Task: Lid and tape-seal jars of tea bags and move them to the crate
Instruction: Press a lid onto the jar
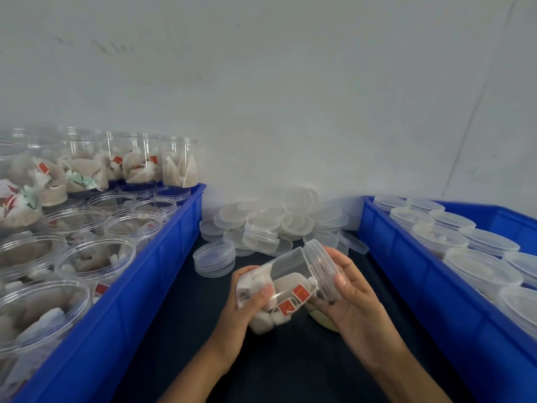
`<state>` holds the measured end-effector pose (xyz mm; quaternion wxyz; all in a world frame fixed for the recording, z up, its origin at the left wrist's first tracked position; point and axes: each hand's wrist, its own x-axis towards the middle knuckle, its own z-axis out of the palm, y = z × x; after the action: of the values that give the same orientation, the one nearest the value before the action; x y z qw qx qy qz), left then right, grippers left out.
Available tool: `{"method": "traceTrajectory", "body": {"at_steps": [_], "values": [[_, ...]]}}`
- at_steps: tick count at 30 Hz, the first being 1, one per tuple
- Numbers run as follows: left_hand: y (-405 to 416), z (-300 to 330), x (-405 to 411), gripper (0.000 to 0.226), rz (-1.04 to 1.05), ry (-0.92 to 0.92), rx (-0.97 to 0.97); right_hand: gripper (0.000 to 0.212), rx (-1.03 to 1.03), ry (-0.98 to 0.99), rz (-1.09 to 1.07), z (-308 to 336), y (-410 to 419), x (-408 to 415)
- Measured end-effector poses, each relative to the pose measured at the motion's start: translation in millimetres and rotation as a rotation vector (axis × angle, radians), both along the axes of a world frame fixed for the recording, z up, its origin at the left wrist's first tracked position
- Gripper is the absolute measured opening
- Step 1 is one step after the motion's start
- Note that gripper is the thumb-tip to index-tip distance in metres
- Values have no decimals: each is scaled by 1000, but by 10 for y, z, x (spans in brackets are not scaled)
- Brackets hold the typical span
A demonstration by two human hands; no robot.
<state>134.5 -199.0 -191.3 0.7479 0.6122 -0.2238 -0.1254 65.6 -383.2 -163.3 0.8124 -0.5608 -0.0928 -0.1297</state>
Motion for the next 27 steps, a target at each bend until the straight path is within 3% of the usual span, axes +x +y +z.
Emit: {"method": "traceTrajectory", "body": {"at_steps": [4, 8, 12, 20, 27], "values": [[1, 13, 30, 89, 12, 90, 22, 50, -61, -35, 0, 13, 30, -15], [21, 121, 74, 69, -103, 166, 111, 53, 14, -39, 43, -10, 40, -4], [53, 160, 149, 69, -171, 206, 117, 55, 19, -30, 67, -34, 40, -2], [26, 45, 107, 57, -60, 157, -9, 76, -320, -12, 28, 81, -22, -69], [-20, -4, 62, 63, -46, 14, 11, 50, -271, 157, -231, 38, 149, -31]]}}
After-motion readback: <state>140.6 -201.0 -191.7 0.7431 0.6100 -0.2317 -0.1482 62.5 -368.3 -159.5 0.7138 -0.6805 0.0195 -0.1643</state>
